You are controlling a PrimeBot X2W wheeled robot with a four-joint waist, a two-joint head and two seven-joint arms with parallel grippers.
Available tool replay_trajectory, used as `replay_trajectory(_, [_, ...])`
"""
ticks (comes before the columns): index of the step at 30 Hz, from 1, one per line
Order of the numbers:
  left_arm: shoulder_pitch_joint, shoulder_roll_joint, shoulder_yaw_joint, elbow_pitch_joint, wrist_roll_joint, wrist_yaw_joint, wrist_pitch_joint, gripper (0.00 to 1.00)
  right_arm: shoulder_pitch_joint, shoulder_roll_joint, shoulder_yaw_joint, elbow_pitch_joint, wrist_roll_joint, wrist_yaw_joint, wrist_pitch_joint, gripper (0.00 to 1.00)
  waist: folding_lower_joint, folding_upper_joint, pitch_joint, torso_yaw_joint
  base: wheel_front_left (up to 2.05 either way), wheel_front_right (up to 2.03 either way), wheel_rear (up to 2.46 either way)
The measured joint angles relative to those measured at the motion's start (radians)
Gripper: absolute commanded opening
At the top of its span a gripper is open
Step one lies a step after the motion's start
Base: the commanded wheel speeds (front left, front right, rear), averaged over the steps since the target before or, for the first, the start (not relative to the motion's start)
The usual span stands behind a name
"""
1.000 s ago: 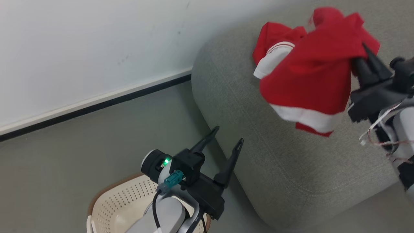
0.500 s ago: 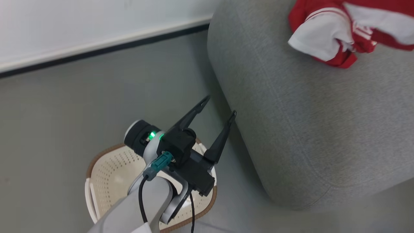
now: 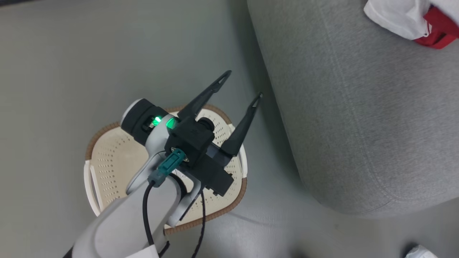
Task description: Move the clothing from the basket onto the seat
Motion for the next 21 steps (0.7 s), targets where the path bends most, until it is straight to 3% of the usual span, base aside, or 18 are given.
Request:
replay_trajectory(5, [-0.002,0.043,0.012,-0.027,0.018,0.007,0.023,1.00,0.010,0.097,0.008,0.078,0.018,-0.002,-0.022,0.00,0.0001,0.0001,0.090,-0.005,0.00,0.00,0.00])
replay_trajectory(14, [-0.016,0.054,0.014,-0.020,0.023,0.007,0.031,1.00,0.013,0.117,0.014,0.186,0.024,-0.001,-0.065,0.00,-0.0001,-0.0001,0.159,-0.052,0.00,0.00,0.00])
replay_trajectory(15, [-0.017,0.053,0.013,-0.019,0.023,0.006,0.030,1.00,0.013,0.117,0.015,0.195,0.024,-0.001,-0.067,0.25,-0.0001,-0.0001,0.159,-0.058,0.00,0.00,0.00])
replay_trajectory(17, [-0.018,0.051,0.012,-0.016,0.023,0.006,0.027,1.00,0.013,0.116,0.020,0.211,0.023,0.002,-0.073,0.49,-0.0001,-0.0001,0.156,-0.066,0.00,0.00,0.00])
replay_trajectory(18, [-0.018,0.050,0.012,-0.015,0.023,0.006,0.021,1.00,0.013,0.117,0.026,0.216,0.022,0.004,-0.074,0.88,-0.0001,0.0000,0.152,-0.068,0.00,0.00,0.00])
replay_trajectory(19, [-0.018,0.050,0.013,-0.014,0.022,0.006,0.017,1.00,0.013,0.121,0.030,0.219,0.021,0.004,-0.076,1.00,-0.0001,0.0000,0.147,-0.069,0.00,0.00,0.00])
replay_trajectory(21, [-0.018,0.050,0.013,-0.012,0.020,0.006,0.016,1.00,0.013,0.126,0.033,0.222,0.021,0.008,-0.083,1.00,-0.0002,-0.0001,0.142,-0.071,0.00,0.00,0.00])
